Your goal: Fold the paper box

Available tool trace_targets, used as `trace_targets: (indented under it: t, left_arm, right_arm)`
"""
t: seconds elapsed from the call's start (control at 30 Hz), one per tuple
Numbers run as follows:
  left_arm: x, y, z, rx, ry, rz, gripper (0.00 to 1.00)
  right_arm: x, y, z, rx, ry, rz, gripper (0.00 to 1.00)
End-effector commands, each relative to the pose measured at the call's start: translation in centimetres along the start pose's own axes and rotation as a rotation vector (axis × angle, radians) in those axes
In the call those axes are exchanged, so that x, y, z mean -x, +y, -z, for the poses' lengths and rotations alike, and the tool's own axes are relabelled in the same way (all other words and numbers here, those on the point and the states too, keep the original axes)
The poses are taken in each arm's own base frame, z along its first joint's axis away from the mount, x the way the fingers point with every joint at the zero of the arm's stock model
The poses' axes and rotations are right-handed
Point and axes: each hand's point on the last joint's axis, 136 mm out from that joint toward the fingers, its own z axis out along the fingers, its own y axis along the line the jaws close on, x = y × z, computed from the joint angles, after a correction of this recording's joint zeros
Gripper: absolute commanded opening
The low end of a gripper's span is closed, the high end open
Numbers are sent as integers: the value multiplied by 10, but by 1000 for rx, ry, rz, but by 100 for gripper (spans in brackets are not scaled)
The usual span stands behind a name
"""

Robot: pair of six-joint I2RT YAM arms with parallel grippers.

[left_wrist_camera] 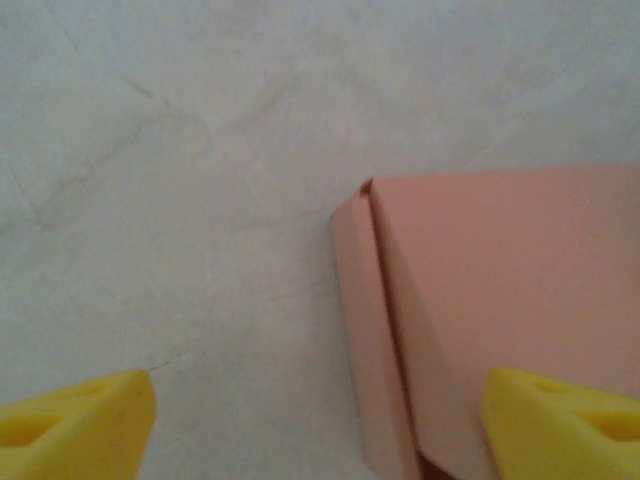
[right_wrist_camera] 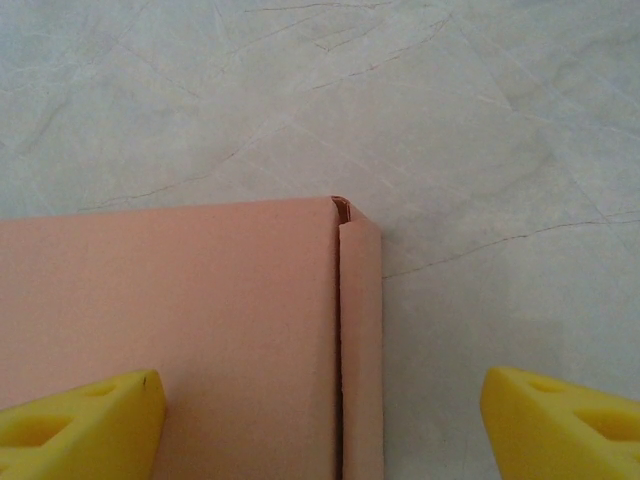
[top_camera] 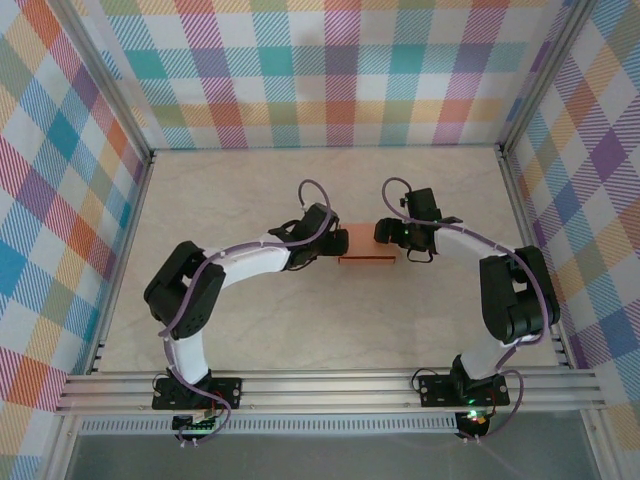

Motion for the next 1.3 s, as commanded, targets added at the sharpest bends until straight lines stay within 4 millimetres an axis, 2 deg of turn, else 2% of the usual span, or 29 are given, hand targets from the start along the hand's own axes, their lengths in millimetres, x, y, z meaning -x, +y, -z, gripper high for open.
trace_targets:
  t: [0.0, 0.2, 0.37, 0.5, 0.67, 0.77, 0.87, 1.1, 1.27]
  left_arm:
    - [-6, -1, -1, -7, 39, 34, 74]
    - [-26, 11, -11, 21, 70, 44, 49]
    - [-37, 13, -21, 25, 100, 45, 42]
    - [-40, 14, -24, 30, 106, 45, 43]
    - [-24, 17, -7, 34, 30, 50, 47]
    - [-11, 22, 7, 57, -15, 38, 50]
    - [0, 15, 13, 24, -43, 31, 51]
    - [4, -13, -6, -78, -4, 58, 61]
    - [-10, -20, -27, -94, 63, 62, 62]
  right_arm:
    - [-8, -1, -5, 12, 27, 1, 83]
    - [-17, -6, -14, 1, 54, -1, 81]
    - [-26, -9, -22, 1, 82, -7, 69]
    - [-29, -10, -24, 0, 93, -6, 59]
    - [-23, -6, -14, 11, 69, 0, 58]
    - [-15, 2, -3, 41, 39, 5, 65]
    - [-9, 10, 5, 75, 19, 0, 72]
    - [-24, 1, -12, 55, 64, -20, 73]
    - [-33, -6, -20, 32, 87, -22, 71]
